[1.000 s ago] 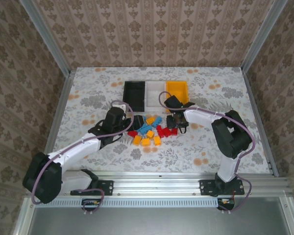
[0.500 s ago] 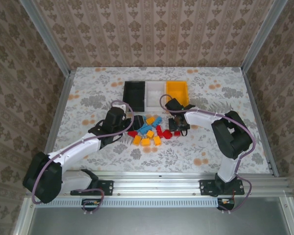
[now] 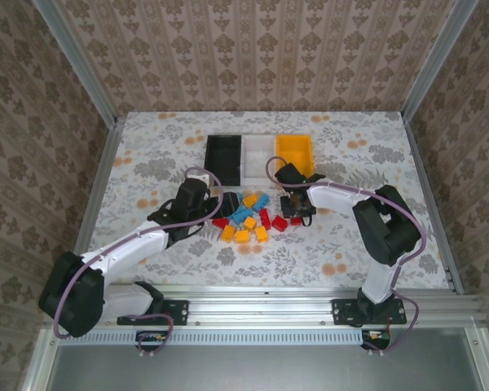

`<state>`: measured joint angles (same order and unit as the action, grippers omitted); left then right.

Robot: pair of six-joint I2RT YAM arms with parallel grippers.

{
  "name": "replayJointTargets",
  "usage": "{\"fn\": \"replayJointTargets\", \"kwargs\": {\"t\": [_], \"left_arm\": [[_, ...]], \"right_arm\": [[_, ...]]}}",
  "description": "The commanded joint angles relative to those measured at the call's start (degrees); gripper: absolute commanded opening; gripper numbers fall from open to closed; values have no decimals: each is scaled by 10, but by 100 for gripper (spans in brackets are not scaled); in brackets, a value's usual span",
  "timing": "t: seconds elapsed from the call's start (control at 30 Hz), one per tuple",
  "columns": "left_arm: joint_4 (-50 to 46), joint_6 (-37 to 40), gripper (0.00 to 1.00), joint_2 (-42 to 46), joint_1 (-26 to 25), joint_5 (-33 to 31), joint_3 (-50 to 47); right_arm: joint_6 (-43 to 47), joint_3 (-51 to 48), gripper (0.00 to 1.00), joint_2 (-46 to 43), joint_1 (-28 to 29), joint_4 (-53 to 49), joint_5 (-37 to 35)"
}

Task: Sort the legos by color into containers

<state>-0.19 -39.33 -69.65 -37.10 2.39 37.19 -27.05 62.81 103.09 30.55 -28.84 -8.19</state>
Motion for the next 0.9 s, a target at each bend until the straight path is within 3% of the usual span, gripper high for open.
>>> {"fn": "replayJointTargets", "kwargs": {"t": [0.0, 0.27, 0.43, 0.67, 0.87], "left_arm": [[-19, 16, 86, 8, 0, -15, 9], [-37, 17, 86, 16, 5, -24, 13], [-51, 8, 86, 28, 34, -21, 15], [-86, -7, 86, 45, 101, -1, 17], [-101, -19, 86, 68, 159, 18, 6]], "right_arm": [[1, -9, 31, -24, 1, 2, -21], [5, -15, 27, -34, 1, 11, -24], [18, 3, 27, -60, 11, 3, -35], [56, 117, 26, -61, 60, -32, -54], [83, 222, 26, 5, 93, 26, 15]]}}
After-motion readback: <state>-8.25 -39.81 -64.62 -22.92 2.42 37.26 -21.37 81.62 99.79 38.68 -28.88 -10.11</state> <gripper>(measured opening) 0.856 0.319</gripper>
